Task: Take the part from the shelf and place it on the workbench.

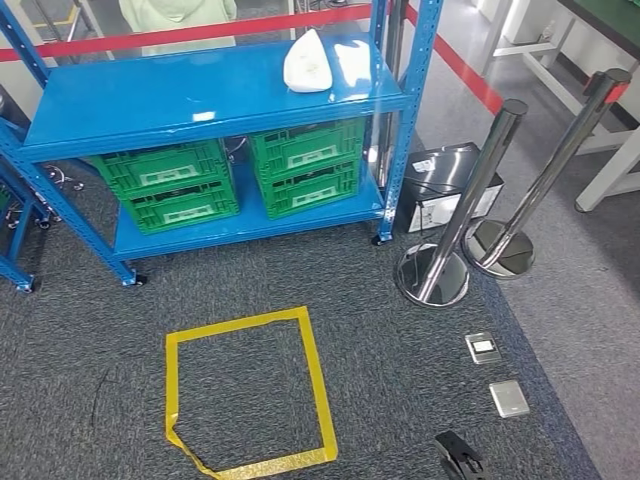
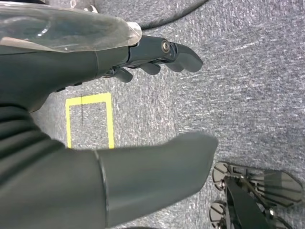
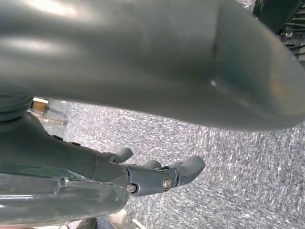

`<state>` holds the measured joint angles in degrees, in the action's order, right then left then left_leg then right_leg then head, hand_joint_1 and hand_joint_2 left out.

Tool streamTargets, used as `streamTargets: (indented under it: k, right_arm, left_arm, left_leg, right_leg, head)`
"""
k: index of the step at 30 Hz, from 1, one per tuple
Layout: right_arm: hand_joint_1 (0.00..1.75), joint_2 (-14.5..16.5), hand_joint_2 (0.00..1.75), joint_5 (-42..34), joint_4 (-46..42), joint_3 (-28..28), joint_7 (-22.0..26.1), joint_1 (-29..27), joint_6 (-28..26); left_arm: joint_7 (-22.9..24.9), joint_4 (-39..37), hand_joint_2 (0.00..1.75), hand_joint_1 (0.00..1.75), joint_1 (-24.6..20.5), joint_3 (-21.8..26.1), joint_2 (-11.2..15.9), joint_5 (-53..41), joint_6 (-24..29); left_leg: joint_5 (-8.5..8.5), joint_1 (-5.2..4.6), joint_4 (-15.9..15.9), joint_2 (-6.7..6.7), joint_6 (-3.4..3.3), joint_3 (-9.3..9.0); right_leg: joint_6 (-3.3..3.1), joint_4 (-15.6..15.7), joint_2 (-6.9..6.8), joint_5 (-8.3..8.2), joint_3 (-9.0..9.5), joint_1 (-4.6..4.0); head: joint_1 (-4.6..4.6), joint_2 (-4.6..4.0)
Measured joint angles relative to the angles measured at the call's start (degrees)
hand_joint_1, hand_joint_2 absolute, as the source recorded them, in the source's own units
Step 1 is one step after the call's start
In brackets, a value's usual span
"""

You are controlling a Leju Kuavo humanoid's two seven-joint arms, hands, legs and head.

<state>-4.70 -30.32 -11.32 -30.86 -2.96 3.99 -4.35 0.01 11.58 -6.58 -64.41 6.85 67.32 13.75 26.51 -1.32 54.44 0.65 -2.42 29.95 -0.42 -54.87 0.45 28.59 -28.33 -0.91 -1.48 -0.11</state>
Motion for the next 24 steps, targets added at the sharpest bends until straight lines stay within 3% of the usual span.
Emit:
streamTargets:
  k: [12,15,16,19,20,24]
  right_arm:
    - [0.00,0.0,0.00,-1.1,0.0,0.0,-0.1,0.0,0.0]
    - [0.00,0.0,1.31,-1.8,0.0,0.0,-0.1,0.0,0.0]
    - [0.00,0.0,1.75,-1.9,0.0,0.0,-0.1,0.0,-0.1]
    - [0.00,0.0,1.75,-1.9,0.0,0.0,-0.1,0.0,-0.5]
    - [0.00,0.0,1.75,-1.9,0.0,0.0,-0.1,0.0,-0.7]
    - [0.00,0.0,0.00,-1.8,0.0,0.0,-0.3,0.0,-2.0]
  left_arm:
    - [-0.2,0.0,1.75,0.00,0.0,0.0,0.0,-0.7,0.7]
    - [-0.2,0.0,1.75,0.00,0.0,0.0,0.0,-1.0,0.9]
    - [-0.2,0.0,1.31,0.00,0.0,0.0,0.0,-1.1,1.0]
    - [0.4,0.0,0.00,0.00,0.0,0.0,0.0,-1.4,1.3]
    - [0.6,0.0,0.00,0.00,0.0,0.0,0.0,-1.4,1.5]
    - [0.7,0.0,0.00,0.00,0.0,0.0,0.0,-0.8,1.9]
  left_leg:
    - [-0.03,0.00,-0.2,0.01,0.25,-0.10]
    - [-0.04,0.00,-0.2,0.01,0.27,-0.10]
    - [-0.05,0.00,-0.2,0.01,0.27,-0.10]
    - [-0.05,0.00,-0.2,0.01,0.27,-0.10]
    - [-0.05,0.00,-0.2,0.01,0.27,-0.10]
    - [-0.05,-0.01,-0.2,0.01,0.27,-0.10]
  right_leg:
    - [-0.16,0.0,0.00,0.10,0.01,-0.01]
    - [-0.16,0.0,0.00,0.10,0.01,0.00]
    - [-0.16,0.0,0.00,0.10,0.02,0.00]
    - [-0.16,0.0,0.00,0.10,0.03,0.00]
    - [-0.16,0.0,0.00,0.10,0.03,0.00]
    - [-0.16,0.0,0.00,0.09,0.04,0.01]
  head:
    - [0.20,0.00]
    - [0.20,0.00]
    - [0.20,0.00]
    - [0.19,0.00]
    - [0.19,0.00]
    - [0.19,0.00]
